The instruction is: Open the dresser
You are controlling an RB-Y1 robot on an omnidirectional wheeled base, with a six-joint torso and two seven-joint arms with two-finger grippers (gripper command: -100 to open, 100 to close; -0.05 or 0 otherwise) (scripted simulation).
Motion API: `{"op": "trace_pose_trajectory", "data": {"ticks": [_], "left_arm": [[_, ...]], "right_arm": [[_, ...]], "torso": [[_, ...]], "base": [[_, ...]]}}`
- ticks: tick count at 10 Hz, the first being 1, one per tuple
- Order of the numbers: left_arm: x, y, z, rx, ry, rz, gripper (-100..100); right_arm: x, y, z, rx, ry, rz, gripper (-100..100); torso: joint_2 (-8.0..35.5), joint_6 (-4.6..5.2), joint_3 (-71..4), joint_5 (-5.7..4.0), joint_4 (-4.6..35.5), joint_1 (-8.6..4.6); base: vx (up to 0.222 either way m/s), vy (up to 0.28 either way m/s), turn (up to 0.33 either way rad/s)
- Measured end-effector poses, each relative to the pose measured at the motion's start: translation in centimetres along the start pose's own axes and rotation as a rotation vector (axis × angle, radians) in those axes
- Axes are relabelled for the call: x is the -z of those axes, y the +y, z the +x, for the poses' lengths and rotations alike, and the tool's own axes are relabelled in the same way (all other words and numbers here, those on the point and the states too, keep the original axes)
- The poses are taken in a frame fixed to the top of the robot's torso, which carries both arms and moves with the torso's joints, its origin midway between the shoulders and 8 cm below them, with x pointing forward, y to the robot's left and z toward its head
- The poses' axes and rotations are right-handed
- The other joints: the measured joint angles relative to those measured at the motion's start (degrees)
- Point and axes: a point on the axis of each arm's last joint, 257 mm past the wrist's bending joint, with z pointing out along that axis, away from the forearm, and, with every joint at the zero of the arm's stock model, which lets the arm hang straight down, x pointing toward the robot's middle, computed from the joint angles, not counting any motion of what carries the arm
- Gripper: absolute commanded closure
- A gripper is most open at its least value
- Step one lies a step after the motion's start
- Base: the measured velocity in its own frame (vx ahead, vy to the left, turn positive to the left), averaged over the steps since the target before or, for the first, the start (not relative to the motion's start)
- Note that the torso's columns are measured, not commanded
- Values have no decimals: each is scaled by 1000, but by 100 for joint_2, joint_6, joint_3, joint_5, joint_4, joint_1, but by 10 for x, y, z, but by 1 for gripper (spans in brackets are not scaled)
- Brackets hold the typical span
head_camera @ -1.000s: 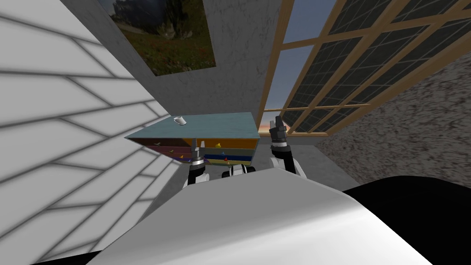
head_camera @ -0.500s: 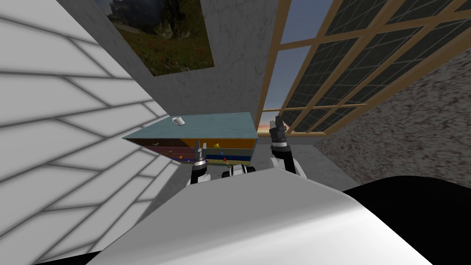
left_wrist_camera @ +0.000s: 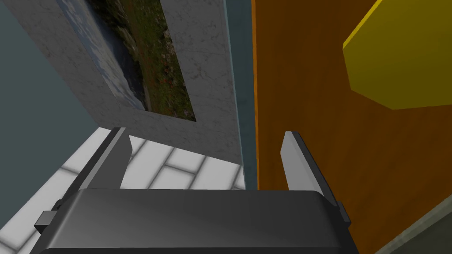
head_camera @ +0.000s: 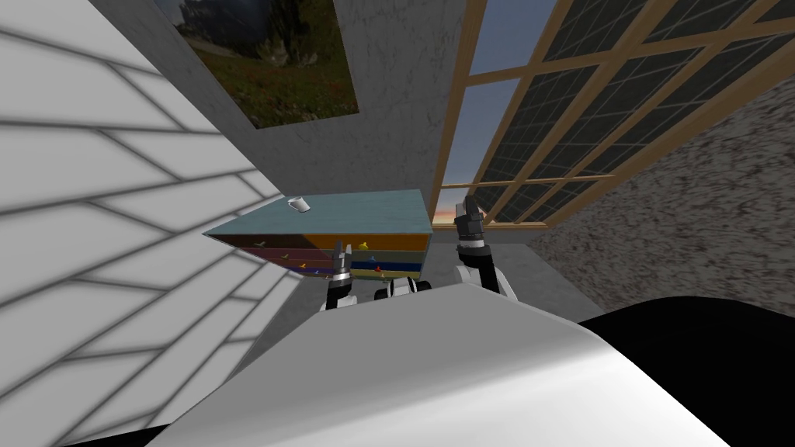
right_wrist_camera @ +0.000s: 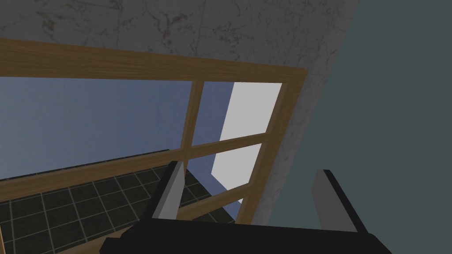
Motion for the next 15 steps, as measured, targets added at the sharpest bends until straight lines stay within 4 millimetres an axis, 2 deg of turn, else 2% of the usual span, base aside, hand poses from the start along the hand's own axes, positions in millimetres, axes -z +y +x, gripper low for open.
{"op": "trace_pose_trajectory", "data": {"ticks": [7,12,15], "left_arm": [[23,55,6,-19,22,-104,-100],[40,90,20,-3,18,-175,-100],[46,104,30,25,0,-203,-100]], "right_arm": [[0,0,0,0,0,0,0],[0,0,0,0,0,0,0],[0,0,0,0,0,0,0]], "torso": [[-5,3,-3,1,-3,-1],[0,0,0,0,0,2],[0,0,0,0,0,2]], "base": [[-7,-34,-16],[-5,-32,-14],[-4,-19,-6]]}}
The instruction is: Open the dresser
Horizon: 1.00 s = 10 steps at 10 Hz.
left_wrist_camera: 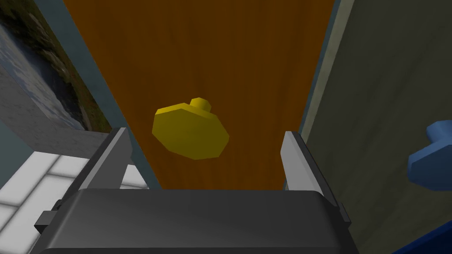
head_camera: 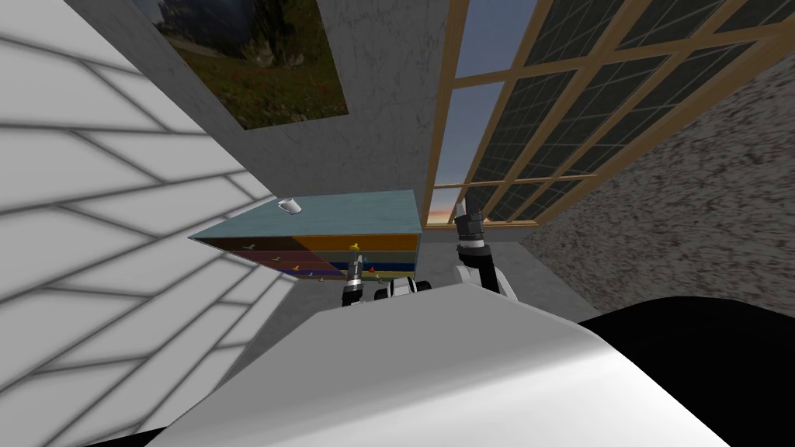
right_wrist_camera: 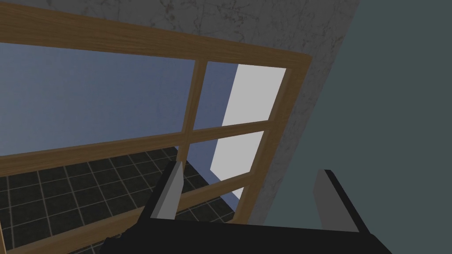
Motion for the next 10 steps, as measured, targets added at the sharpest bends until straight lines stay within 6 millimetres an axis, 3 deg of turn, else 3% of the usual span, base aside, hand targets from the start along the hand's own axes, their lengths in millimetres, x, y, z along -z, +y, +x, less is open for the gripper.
{"op": "trace_pose_trajectory", "data": {"ticks": [4,5,10], "left_arm": [[-9,-7,-2,0,-2,1,-100],[-10,-7,-2,0,-2,-1,100],[-10,-14,1,3,7,24,100]], "right_arm": [[0,0,0,0,0,0,0],[0,0,0,0,0,0,0],[0,0,0,0,0,0,0]], "torso": [[-10,0,-6,0,-3,0],[5,0,3,0,0,0],[14,-10,11,14,-13,26]], "base": [[45,-4,-5],[-33,3,11],[-125,17,9]]}}
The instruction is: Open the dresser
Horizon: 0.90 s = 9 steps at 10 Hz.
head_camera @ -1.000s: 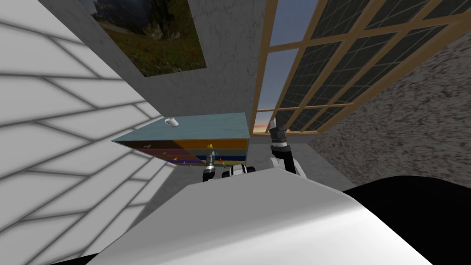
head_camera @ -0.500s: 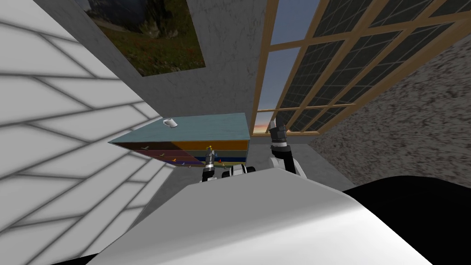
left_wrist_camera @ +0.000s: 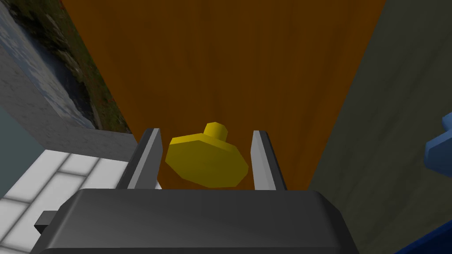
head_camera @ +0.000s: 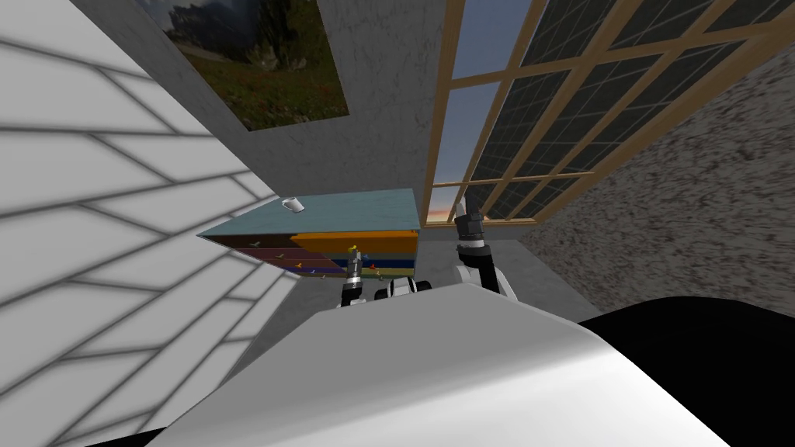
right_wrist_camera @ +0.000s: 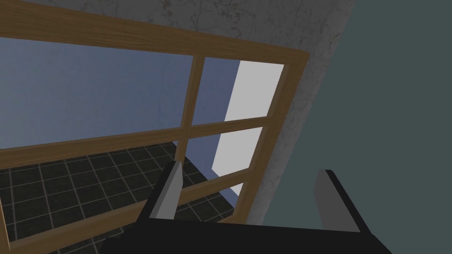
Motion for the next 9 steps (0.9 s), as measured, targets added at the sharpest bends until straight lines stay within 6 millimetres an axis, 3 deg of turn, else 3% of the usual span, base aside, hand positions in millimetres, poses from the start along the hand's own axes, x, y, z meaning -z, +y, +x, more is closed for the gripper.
{"op": "trace_pose_trajectory", "data": {"ticks": [9], "left_arm": [[12,-1,2,3,16,-27,100]], "right_arm": [[0,0,0,0,0,0,0]], "torso": [[-35,1,-25,-8,0,-12]], "base": [[-152,32,15]]}}
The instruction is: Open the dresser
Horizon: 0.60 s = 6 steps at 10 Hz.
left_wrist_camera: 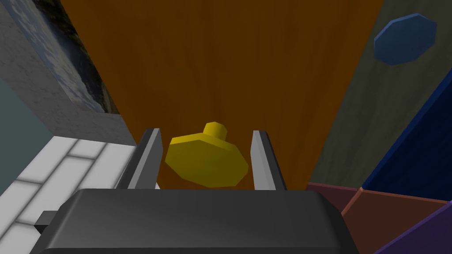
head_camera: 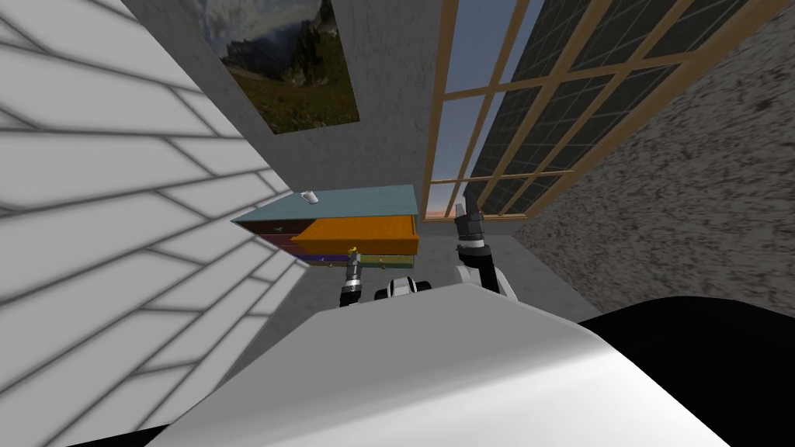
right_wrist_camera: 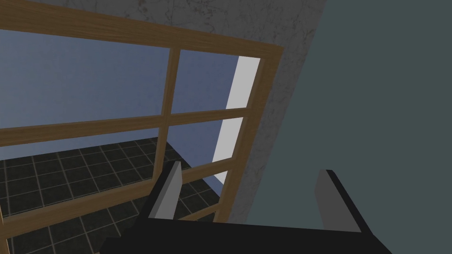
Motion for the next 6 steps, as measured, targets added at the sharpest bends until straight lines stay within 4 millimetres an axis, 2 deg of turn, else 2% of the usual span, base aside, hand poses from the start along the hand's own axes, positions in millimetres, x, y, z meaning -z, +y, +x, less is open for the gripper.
{"op": "trace_pose_trajectory", "data": {"ticks": [2,4,6], "left_arm": [[4,-2,1,3,5,3,100],[8,-1,1,3,8,-2,100],[11,-4,2,4,12,7,100]], "right_arm": [[0,0,0,0,0,0,0],[0,0,0,0,0,0,0],[0,0,0,0,0,0,0]], "torso": [[21,-11,16,5,4,25],[-19,-1,-6,0,5,5],[21,-2,16,5,0,9]], "base": [[-191,53,15],[-106,13,13],[-193,53,26]]}}
